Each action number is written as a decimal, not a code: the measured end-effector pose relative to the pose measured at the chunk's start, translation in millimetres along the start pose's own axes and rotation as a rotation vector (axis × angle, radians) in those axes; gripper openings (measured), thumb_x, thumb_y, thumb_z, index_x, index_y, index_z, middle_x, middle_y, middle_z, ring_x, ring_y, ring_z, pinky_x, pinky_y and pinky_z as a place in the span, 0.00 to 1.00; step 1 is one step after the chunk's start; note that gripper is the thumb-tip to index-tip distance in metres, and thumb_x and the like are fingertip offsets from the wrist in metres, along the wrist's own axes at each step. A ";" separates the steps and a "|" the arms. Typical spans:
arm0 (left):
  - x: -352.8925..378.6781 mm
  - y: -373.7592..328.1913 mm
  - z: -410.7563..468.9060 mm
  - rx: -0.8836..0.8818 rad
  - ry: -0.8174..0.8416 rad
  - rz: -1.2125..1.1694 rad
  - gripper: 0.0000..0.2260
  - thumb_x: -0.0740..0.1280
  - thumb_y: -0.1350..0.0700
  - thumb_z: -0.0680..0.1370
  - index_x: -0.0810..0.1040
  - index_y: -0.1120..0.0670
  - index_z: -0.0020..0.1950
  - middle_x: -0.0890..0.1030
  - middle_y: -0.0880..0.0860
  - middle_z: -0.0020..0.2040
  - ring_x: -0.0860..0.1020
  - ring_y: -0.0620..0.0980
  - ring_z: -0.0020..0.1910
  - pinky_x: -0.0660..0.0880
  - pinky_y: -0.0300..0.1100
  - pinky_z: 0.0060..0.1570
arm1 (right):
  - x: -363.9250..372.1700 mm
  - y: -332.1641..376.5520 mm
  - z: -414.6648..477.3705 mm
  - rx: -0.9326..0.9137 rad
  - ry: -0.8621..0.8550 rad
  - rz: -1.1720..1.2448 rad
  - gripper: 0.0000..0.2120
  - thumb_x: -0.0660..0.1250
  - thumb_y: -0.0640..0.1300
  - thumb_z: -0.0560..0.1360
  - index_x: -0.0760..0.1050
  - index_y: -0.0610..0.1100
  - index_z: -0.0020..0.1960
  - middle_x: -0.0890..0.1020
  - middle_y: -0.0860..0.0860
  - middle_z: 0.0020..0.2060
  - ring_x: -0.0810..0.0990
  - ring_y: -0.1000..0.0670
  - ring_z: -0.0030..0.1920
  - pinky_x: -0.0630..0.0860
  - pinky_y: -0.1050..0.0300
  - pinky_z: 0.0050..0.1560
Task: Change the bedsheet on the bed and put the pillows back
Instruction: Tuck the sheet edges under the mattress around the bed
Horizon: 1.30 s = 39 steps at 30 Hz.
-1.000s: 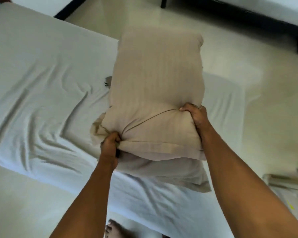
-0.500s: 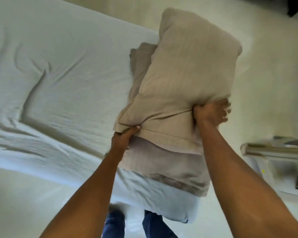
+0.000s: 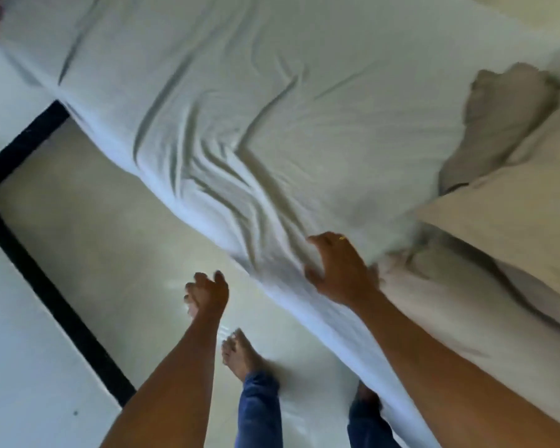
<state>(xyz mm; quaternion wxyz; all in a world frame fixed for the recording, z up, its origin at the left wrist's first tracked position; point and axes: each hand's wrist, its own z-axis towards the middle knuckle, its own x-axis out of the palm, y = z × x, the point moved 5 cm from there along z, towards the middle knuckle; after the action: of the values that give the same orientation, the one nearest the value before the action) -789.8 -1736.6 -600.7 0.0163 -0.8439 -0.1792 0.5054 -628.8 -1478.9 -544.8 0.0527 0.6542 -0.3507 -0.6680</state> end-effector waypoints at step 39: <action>-211.5 -131.3 475.1 0.111 0.353 -0.515 0.12 0.70 0.51 0.78 0.77 0.59 0.43 0.83 0.56 0.34 0.83 0.53 0.31 0.82 0.48 0.37 | 132.1 287.7 501.9 0.032 0.040 0.222 0.10 0.64 0.46 0.74 0.80 0.52 0.54 0.83 0.58 0.46 0.82 0.56 0.48 0.80 0.54 0.50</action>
<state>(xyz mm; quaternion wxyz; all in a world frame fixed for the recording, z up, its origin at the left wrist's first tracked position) -1325.3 -1754.3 -626.3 0.2206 -0.8434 -0.3533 0.3393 -1216.0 -1563.6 -551.9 0.1228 0.6254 -0.4306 -0.6390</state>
